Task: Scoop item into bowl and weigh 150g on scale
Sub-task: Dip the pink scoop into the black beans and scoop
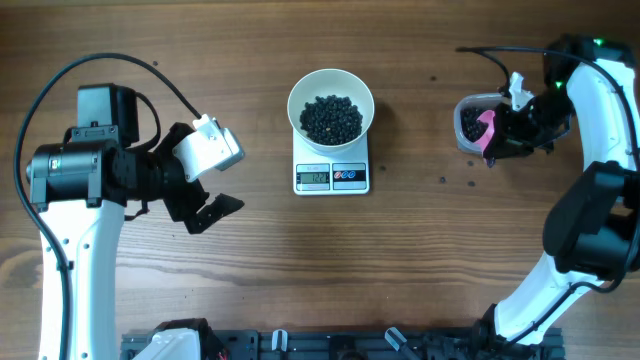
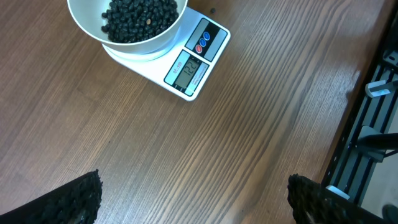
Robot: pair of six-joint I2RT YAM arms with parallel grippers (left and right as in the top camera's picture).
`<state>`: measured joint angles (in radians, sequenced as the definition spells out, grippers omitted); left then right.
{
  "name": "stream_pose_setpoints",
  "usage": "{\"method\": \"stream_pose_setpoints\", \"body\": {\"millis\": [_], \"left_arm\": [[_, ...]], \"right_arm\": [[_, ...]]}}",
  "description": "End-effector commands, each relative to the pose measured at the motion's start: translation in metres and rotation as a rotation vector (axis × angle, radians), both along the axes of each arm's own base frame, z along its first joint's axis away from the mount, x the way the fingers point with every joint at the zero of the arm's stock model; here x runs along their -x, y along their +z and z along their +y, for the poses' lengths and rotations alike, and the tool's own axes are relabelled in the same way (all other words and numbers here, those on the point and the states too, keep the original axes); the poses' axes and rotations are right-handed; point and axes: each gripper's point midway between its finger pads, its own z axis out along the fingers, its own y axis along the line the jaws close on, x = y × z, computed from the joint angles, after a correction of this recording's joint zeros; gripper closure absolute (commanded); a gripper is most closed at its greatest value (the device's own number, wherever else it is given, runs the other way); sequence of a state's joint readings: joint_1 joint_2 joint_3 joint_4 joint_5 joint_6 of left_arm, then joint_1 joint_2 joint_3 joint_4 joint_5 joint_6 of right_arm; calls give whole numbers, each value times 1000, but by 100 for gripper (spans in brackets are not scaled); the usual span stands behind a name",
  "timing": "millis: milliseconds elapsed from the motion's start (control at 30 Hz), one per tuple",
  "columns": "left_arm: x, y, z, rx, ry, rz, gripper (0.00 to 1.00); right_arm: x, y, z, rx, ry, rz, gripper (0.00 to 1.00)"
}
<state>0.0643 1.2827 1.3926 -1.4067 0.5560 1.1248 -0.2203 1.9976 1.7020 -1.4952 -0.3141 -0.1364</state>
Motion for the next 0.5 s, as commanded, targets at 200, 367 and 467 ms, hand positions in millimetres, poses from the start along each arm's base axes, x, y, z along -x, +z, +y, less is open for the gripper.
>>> {"method": "stream_pose_setpoints", "body": {"millis": [200,367,467], "left_arm": [[-1,10,-2,14,-18,-41,0],[-1,10,-2,14,-18,-41,0],[-1,10,-2,14,-18,-41,0]], "right_arm": [[-10,-2,6,-63,-7,-44,96],[-5,0,-1,-80,-36,-27,96],[-9,8,-2,-176,-70,-68,96]]}}
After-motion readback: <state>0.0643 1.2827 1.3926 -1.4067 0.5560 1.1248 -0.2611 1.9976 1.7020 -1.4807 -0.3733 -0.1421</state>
